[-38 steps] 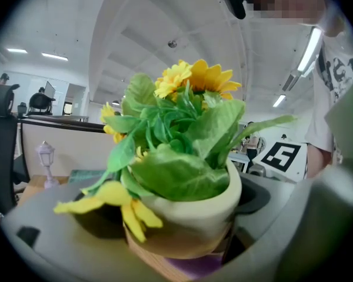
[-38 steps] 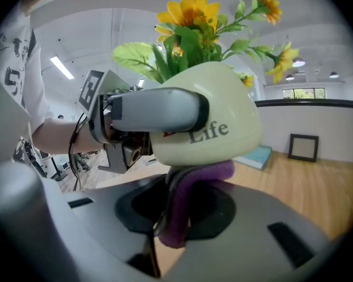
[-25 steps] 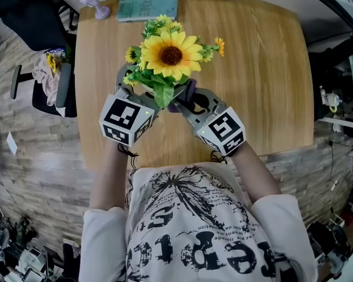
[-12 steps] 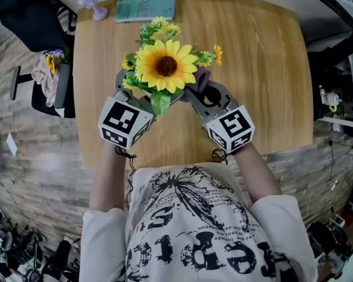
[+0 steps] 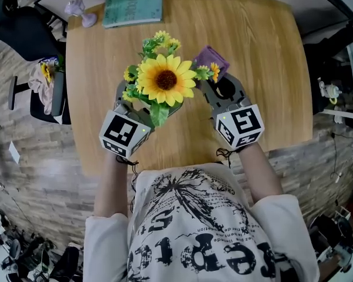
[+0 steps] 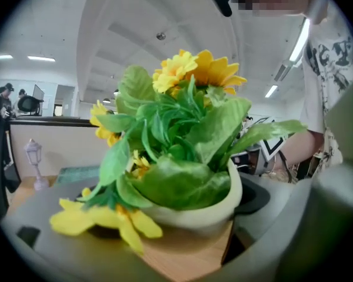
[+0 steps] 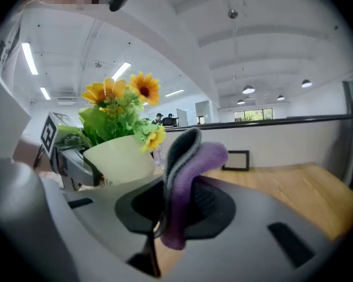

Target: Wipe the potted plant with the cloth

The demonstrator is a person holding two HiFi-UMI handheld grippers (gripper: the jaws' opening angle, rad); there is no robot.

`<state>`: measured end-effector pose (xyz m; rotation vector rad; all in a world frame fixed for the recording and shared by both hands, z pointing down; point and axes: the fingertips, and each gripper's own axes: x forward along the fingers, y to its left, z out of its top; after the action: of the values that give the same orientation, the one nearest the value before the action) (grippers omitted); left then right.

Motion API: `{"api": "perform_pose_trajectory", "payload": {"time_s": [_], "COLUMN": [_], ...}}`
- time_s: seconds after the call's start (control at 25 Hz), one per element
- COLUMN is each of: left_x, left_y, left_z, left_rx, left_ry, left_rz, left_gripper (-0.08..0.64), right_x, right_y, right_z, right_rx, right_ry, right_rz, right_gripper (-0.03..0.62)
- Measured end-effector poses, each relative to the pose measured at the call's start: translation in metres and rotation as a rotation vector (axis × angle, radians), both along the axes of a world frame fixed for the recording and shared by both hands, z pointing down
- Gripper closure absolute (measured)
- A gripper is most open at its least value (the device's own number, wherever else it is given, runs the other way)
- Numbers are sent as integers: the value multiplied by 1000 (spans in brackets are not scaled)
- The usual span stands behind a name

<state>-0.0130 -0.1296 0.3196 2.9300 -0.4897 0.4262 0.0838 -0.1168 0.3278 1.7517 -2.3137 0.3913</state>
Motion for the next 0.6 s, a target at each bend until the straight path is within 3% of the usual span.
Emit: {"api": "perform_pose_trajectory", "payload": {"time_s": [0.4,0.6], "left_x": [68,78], "left_y": [47,52], "left_z": [71,101], "left_rx": [-23,-42], "left_ry": [-25,-37], "left_rz": [126,164], "left_gripper": [32,32], "right_x": [114,127], "right_y": [26,26], "right_z": [-2,8], "right_rx": [105,97], "right_ry": [177,173], "right_rz": [145,161], "right_gripper": [517,517]}}
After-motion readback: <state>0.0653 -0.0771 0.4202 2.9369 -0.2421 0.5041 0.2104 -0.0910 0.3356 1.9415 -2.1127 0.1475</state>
